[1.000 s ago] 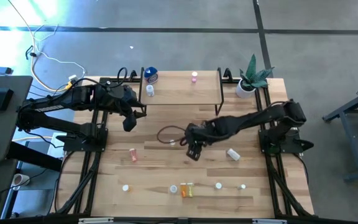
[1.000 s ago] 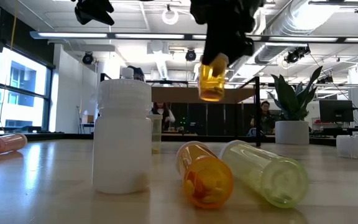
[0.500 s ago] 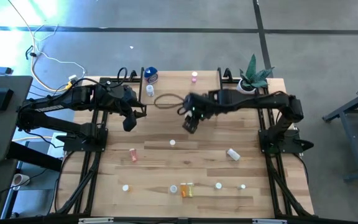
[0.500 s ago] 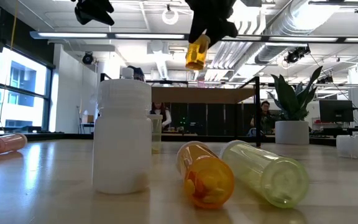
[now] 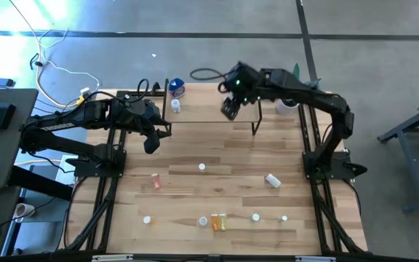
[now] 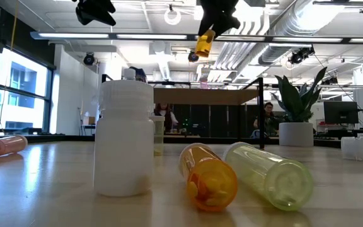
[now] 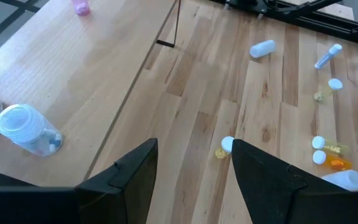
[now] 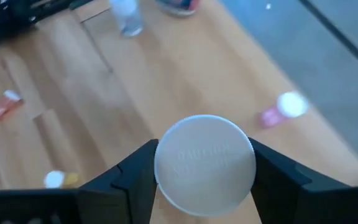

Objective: Pick and place medicine bottles onto shelf by color
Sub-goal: Put the big orange pill bottle on the shelf

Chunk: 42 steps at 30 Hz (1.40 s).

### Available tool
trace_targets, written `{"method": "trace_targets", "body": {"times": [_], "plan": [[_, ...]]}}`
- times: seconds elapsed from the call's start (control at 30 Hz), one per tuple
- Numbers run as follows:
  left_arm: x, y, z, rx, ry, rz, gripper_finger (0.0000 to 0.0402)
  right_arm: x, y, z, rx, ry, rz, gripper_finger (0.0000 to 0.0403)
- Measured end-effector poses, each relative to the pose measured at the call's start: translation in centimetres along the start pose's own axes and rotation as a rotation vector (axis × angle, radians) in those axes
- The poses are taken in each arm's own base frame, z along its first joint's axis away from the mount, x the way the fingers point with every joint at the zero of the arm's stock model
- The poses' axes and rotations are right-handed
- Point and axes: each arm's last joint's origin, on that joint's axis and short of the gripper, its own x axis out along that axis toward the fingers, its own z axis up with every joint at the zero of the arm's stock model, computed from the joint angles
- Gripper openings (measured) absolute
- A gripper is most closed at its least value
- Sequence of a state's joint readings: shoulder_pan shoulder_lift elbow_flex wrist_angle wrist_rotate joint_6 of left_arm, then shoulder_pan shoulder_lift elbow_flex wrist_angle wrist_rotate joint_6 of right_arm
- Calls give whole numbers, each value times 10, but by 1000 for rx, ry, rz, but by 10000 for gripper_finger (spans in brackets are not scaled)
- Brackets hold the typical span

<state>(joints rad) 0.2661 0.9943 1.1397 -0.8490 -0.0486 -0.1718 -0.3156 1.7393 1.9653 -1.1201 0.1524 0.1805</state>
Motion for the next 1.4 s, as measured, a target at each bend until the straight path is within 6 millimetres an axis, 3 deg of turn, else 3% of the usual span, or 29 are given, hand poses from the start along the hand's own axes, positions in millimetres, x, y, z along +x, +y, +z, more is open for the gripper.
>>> {"method": "trace_targets", "body": {"times": [0.3, 0.93, 1.4], "plan": [[0, 0, 0, 0, 0, 0, 194, -7, -42, 11, -5, -33, -70, 199], [0, 8, 2, -37, -15, 31, 194, -5, -108, 7, 113, 26, -190, 199], [0, 24, 4, -94, -26, 99, 194, 57, -119, 3, 138, 192, -109, 199]]}}
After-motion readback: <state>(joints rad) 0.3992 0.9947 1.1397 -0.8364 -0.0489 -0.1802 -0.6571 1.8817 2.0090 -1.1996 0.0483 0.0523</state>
